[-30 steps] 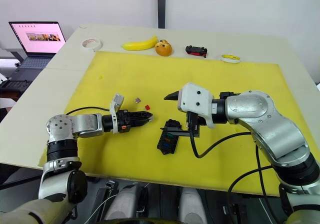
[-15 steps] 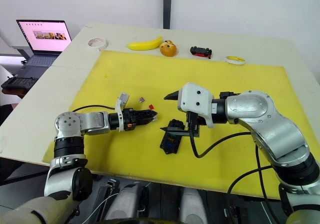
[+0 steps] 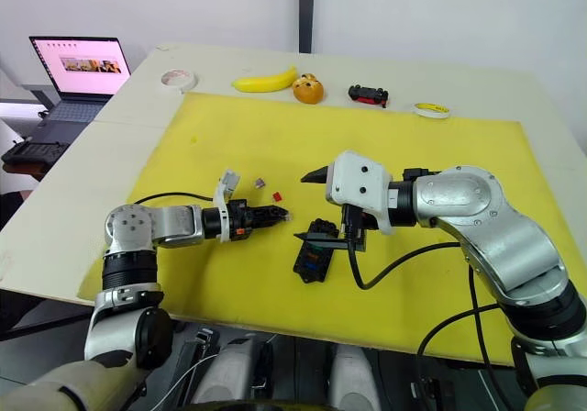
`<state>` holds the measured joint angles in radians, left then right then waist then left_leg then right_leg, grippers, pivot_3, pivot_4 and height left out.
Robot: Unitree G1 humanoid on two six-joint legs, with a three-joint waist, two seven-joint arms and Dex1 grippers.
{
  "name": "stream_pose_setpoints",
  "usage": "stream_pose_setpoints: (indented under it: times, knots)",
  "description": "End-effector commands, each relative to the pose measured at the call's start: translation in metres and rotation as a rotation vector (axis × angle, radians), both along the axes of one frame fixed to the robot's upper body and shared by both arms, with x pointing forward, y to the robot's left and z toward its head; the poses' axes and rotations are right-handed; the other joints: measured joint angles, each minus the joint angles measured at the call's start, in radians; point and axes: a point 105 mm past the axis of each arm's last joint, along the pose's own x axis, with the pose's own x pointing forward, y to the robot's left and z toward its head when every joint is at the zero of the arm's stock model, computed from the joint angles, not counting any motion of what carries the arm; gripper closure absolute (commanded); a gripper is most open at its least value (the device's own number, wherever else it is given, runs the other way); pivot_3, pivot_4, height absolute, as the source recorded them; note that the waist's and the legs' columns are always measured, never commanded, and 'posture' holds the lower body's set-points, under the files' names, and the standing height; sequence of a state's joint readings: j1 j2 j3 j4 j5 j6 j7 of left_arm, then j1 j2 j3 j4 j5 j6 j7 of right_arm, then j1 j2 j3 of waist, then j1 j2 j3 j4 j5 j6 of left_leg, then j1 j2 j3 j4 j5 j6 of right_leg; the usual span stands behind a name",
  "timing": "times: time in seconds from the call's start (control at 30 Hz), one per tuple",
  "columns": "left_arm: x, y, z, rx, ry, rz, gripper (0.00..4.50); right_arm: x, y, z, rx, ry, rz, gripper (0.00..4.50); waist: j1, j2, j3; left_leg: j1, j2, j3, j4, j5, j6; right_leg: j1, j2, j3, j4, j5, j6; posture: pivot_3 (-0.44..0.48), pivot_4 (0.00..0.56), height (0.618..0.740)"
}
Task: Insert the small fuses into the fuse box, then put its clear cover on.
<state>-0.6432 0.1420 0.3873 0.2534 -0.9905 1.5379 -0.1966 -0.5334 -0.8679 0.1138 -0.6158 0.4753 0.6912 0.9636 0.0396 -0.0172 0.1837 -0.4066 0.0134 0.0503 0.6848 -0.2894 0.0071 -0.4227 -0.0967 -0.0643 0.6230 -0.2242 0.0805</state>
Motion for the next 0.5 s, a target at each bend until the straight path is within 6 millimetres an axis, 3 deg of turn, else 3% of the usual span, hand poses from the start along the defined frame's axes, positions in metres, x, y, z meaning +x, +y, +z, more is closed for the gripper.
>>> stream_pose_setpoints:
  times: [0.03, 0.5]
  knots:
    - [-0.002, -0.001, -0.008, 0.03, 0.02, -0.001, 3.45, -0.004, 0.004, 0.008, 0.004, -0.047, 0.022, 0.0, 0.0, 0.0, 0.0, 0.0, 0.0, 0.0, 0.0, 0.0, 0.0, 0.0, 0.0, 0.0, 0.0, 0.0, 0.0, 0.0, 0.15, 0.737]
    - [-0.007, -0.006, -0.022, 0.107, 0.014, -0.033, 3.45, -0.004, 0.003, 0.008, 0.005, -0.048, 0.014, 0.0, 0.001, 0.0, 0.0, 0.0, 0.0, 0.0, 0.0, 0.0, 0.0, 0.0, 0.0, 0.0, 0.0, 0.0, 0.0, 0.0, 0.15, 0.737]
